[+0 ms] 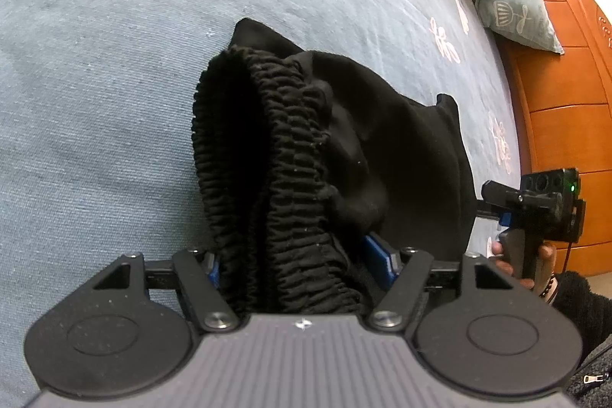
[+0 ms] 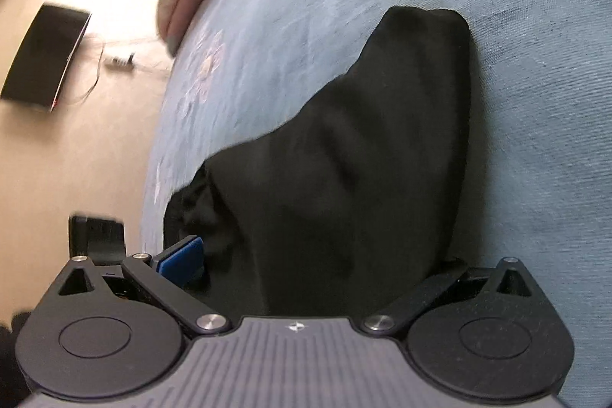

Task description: Fold clothes

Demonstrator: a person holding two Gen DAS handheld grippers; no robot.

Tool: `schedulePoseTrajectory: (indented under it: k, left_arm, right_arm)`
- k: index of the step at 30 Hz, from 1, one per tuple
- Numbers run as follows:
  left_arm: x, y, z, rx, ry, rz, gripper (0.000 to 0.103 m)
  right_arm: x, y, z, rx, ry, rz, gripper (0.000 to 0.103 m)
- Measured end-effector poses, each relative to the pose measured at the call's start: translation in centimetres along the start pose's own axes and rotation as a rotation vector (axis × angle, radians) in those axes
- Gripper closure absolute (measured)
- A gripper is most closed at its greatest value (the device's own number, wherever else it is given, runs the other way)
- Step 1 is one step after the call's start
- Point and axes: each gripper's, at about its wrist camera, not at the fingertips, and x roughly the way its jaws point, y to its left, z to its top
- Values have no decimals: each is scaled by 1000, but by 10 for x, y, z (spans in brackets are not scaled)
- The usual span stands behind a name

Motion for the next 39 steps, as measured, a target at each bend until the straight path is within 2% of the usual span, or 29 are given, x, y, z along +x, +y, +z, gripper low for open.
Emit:
schedulePoseTrajectory:
  k: [4,6,10,14,18,25,27,29,30,31,33,35,37,39]
  left_arm:
    - [3,-5,2,5,12,6,29]
    - [6,-8,2,8,17,6,25]
    - [8,-11,1,3,11,-4,15]
    - [10,-14,0,-5,0,-15,15]
    - [9,-1,0,-99,-19,-75,15]
    - [7,20,1,-263,-52,-179,16]
    - [7,24,0,-279,-61,-184,25]
    - [5,22,-1,-272,-62,-147,39]
    - [5,21,-2,-266,-61,-123,52]
    - [5,20,-2,-260,-60,-109,56]
    - [6,16,-1,-250,-58,-82,56]
    - [7,13,0,-237,-57,-59,56]
    - [7,10,1,-222,-57,-38,56]
    - [7,6,3,-207,-58,-18,56]
  right_arm:
    - [-5,-9,-9,48,-67,41,0]
    - [-5,-14,-9,68,-69,65,0]
    - [-4,-11,-8,28,-56,53,0]
    - [-5,-12,-13,-2,-72,60,0]
    - [-5,-11,-12,-25,-47,60,0]
    - [-12,-17,-6,-78,44,102,0]
    - [-15,-18,-7,-94,64,113,1]
    - [-16,-20,-6,-95,78,112,6]
    - [-17,-21,-5,-94,83,110,9]
    - [-17,-22,-4,-88,89,106,13]
    - [-17,-25,0,-67,99,88,24]
    - [-18,-28,3,-44,108,55,42]
    - [-15,-24,6,-44,114,21,52]
    - [-11,-14,6,-76,117,-26,54]
